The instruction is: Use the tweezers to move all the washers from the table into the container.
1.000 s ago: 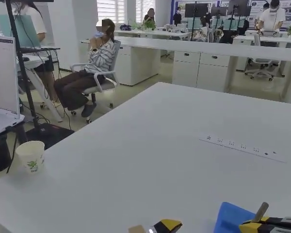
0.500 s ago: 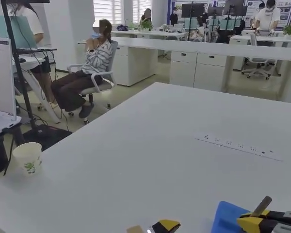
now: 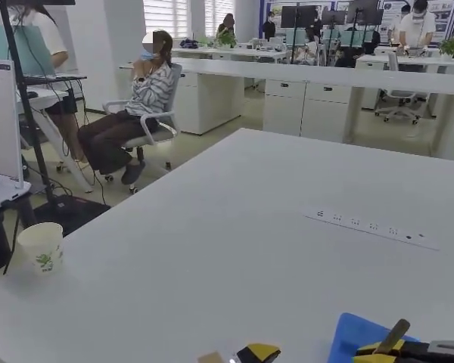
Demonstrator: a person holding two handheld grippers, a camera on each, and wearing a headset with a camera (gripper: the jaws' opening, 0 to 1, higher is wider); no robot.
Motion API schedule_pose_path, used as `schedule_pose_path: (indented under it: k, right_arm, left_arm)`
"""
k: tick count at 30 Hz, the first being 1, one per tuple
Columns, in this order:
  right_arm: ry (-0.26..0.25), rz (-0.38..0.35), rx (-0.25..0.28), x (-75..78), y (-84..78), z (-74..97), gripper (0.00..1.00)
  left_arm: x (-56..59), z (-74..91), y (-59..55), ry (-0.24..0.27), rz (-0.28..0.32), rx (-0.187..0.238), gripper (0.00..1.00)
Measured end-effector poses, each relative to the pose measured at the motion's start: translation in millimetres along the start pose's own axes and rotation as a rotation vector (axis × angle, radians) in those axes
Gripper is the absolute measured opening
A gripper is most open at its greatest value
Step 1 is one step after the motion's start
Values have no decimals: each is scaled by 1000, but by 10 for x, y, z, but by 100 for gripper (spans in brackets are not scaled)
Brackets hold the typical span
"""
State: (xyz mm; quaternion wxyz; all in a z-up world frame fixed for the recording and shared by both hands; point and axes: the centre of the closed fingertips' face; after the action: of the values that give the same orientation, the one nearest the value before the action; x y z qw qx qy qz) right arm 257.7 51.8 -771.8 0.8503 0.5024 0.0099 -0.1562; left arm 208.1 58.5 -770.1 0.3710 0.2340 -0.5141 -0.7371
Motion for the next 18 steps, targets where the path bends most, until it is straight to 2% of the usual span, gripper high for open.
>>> schedule_pose_path:
  k: [10, 18]
  right_arm:
    - [30, -14, -58, -39, -250, -89, 3]
    - [35, -18, -102, -54, -446, -141, 3]
  left_arm:
    - [-10, -4, -13, 1, -5, -5, 75]
    - [-14, -8, -22, -1, -4, -6, 75]
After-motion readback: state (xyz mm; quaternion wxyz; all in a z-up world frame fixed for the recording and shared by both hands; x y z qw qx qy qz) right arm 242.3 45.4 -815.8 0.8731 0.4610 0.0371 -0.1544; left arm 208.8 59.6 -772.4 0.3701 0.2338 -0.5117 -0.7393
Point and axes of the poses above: the centre of the closed fingertips' face, and the gripper's own axes: z roughly backward along the fingers, x roughly to its right, y roughly out of its top, and after that the axes turned 4 degrees about -y, right-handed
